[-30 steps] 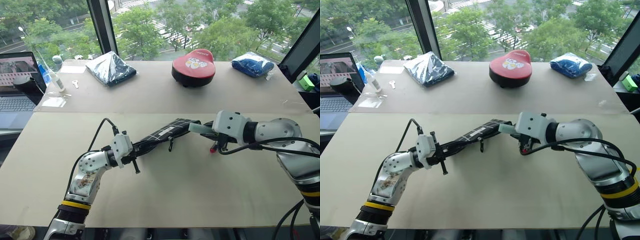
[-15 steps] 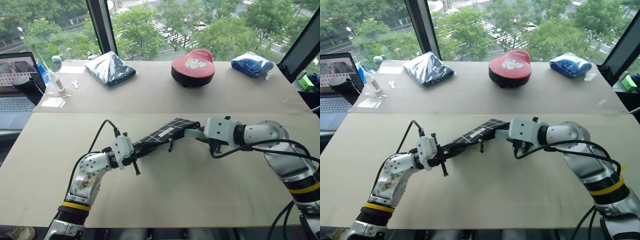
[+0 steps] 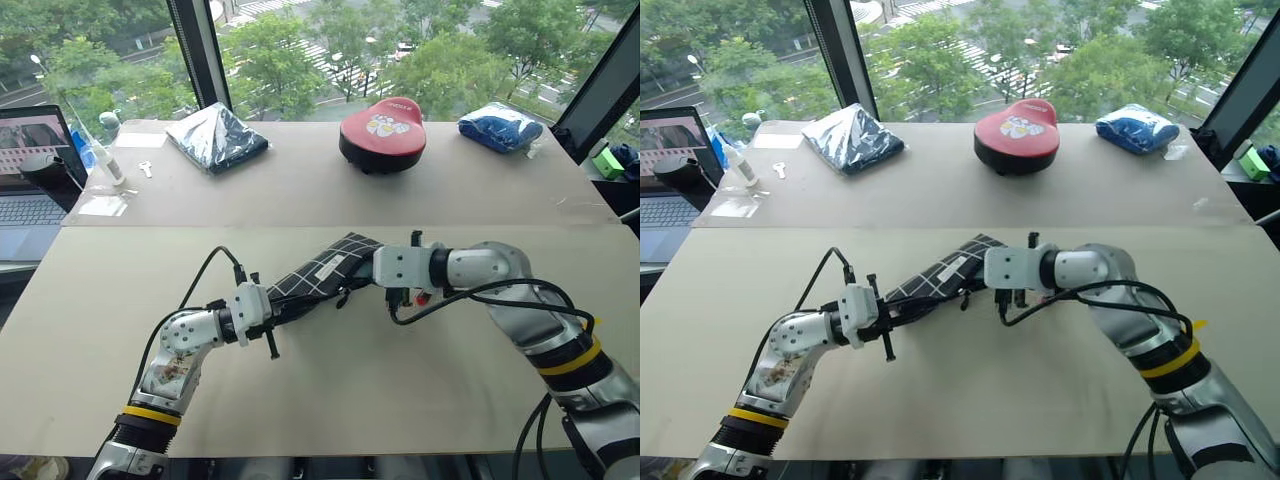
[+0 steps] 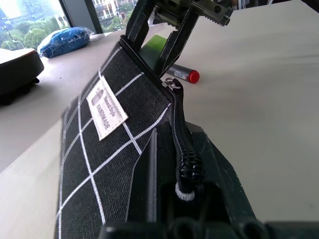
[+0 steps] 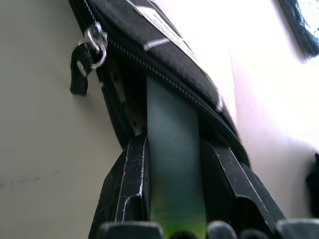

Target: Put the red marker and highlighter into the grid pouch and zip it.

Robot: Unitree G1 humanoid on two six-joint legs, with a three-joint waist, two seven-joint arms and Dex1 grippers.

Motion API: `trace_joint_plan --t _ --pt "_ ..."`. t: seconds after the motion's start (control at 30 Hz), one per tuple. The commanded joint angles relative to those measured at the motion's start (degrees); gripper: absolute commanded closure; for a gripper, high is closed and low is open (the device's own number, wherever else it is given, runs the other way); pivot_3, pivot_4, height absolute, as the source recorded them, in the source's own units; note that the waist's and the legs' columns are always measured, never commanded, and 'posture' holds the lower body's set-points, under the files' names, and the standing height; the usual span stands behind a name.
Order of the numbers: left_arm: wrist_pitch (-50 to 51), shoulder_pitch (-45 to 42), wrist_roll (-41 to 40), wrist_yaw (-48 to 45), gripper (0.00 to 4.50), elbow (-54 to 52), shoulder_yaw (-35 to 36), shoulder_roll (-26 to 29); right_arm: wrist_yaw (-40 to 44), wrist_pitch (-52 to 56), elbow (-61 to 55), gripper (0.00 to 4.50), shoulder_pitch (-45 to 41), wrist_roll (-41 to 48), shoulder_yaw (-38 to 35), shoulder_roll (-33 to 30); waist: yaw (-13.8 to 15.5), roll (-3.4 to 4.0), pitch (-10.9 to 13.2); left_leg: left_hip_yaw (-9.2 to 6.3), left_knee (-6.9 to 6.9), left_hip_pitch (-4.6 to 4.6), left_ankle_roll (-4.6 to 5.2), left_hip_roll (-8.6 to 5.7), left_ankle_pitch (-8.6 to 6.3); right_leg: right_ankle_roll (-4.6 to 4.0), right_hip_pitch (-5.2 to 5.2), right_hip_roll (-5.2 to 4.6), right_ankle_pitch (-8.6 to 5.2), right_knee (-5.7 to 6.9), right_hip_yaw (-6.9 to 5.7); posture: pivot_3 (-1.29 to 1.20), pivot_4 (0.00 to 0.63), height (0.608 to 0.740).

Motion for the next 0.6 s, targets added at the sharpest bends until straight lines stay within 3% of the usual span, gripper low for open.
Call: trace_joint_plan --t 0.03,0.37,0.6 --pt "-2.00 -0.64 -0.71 -0.68 4.50 -0.12 0.23 -0.24 -4.69 -11.85 3.98 3.49 -1.94 -4.46 0.75 1.68 0.01 0.00 0.00 0.00 0.00 0.00 -0.01 -0.02 0.00 0.00 0.00 0.00 0.00 0.00 0.00 0.00 0.150 0.740" --pt "-1.45 -0.87 -1.54 -0.32 4.50 0.05 1.20 -0.56 -12.14 -33.98 20.48 3.49 -3.71 -12.18 4.19 5.73 -0.24 0.00 0.00 0.03 -0.06 0.03 -0.14 -0.03 0.09 0.00 -0.02 0.04 0.00 0.03 0.02 0.00 0.150 0.740" --pt "-0.89 -0.52 -1.70 0.23 4.50 -0.73 1.50 -0.62 -15.76 -37.65 27.48 3.49 -5.32 -15.47 2.35 4.47 -0.31 0.00 0.00 0.04 -0.06 0.04 -0.15 -0.02 0.09 -0.01 -0.02 0.05 0.00 0.06 0.03 0.00 0.150 0.740"
